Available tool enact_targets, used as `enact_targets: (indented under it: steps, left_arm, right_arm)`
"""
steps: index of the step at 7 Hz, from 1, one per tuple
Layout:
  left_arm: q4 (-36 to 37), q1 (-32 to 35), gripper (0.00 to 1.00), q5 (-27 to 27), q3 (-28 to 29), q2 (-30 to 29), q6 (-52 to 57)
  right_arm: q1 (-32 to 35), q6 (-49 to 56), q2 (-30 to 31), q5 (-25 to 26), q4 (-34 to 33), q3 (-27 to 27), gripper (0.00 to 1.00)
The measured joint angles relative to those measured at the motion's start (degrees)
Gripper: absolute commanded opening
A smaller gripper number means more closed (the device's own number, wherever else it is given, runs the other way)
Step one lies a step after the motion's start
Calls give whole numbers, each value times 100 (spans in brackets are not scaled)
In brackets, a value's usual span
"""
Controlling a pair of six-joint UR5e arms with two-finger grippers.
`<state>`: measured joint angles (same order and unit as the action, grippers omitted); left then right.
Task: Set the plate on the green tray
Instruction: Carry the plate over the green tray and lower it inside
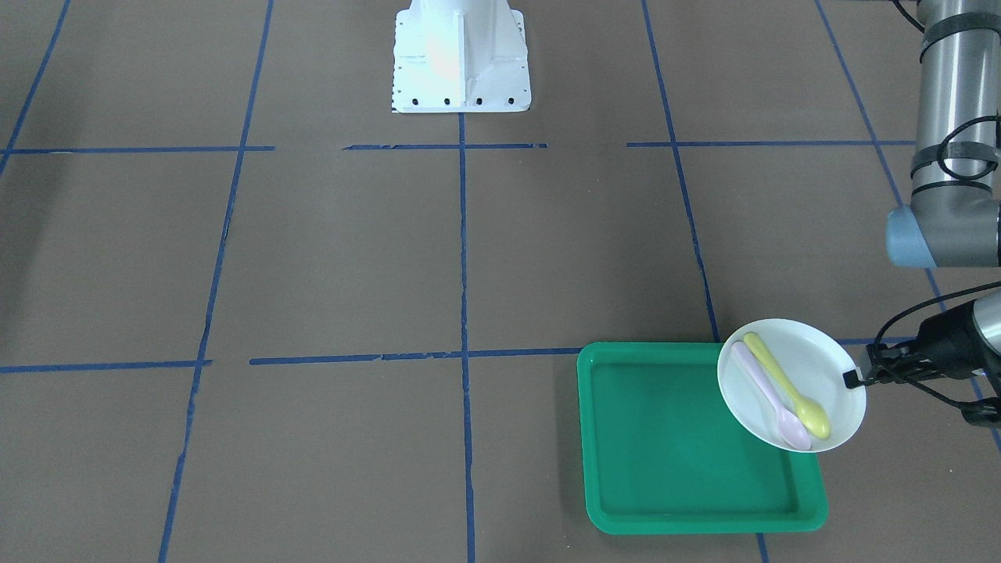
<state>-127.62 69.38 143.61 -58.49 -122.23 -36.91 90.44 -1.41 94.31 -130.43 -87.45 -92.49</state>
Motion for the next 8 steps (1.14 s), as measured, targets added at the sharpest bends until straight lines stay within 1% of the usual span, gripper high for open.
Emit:
enact_targets:
  steps: [2, 5, 8]
  left_arm:
    - [-438, -298, 0, -282, 424, -264, -84]
    - [-1029, -542, 0, -449, 718, -456, -579]
    - [-1455, -686, 0, -863, 890, -530, -917]
  right_arm:
    - [0, 0, 0, 0, 0, 2, 100]
    - [0, 0, 0, 0, 0, 3, 100]
    - [0, 0, 0, 0, 0, 1, 100]
